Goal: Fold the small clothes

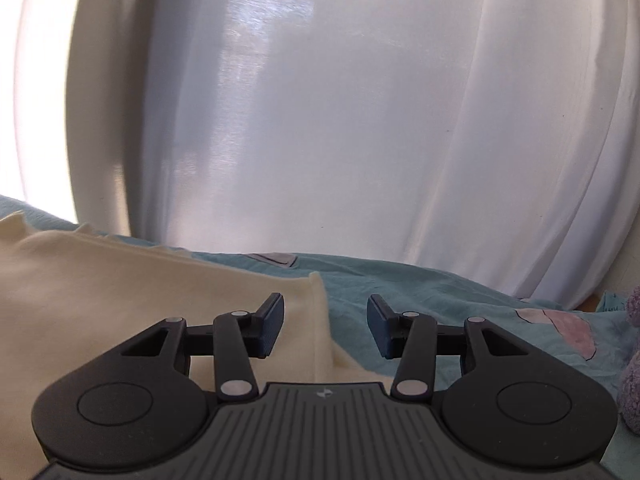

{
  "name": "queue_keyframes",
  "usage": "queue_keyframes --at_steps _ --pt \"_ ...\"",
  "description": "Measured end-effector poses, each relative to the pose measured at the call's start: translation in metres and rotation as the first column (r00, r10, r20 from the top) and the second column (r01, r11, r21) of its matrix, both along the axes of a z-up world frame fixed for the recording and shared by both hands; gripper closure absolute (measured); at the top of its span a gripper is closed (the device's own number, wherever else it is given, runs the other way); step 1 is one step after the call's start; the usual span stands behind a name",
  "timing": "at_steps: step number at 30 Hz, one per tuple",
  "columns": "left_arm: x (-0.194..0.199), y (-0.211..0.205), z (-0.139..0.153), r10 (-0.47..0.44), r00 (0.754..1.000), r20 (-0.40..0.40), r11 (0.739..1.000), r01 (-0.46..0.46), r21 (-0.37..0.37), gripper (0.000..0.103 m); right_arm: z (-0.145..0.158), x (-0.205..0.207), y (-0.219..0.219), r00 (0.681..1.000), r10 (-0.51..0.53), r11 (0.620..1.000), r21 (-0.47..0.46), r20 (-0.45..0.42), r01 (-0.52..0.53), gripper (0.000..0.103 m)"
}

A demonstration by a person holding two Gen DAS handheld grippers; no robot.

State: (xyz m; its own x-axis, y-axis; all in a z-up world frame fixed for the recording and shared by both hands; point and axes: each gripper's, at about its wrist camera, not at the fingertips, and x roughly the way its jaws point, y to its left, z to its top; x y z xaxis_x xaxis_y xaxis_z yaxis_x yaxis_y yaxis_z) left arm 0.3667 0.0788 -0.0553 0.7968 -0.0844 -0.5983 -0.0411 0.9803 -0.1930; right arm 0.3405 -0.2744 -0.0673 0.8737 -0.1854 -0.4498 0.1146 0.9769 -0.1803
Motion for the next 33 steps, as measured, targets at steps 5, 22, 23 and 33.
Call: queue_keyframes --at_steps 5,22,23,33 --pt "-0.003 -0.008 -0.025 -0.045 0.996 -0.071 0.995 0.051 0.083 0.015 -0.028 -0.009 0.009 0.997 0.002 0.993 -0.117 -0.073 -0.011 0.082" --pt "-0.044 0.051 -0.012 -0.103 0.970 -0.221 0.976 0.055 -0.213 0.018 0.006 -0.111 0.051 0.995 0.039 0.986 -0.159 -0.094 -0.054 0.082" --pt "-0.045 0.051 -0.014 -0.124 0.966 -0.225 0.968 0.067 -0.242 0.018 0.006 -0.117 0.053 0.993 0.045 0.989 -0.138 -0.105 -0.060 0.082" --pt "-0.042 0.040 -0.013 -0.197 0.949 -0.246 0.952 0.125 -0.280 0.043 0.002 -0.141 0.061 0.982 0.056 0.998 0.022 -0.183 -0.053 0.084"
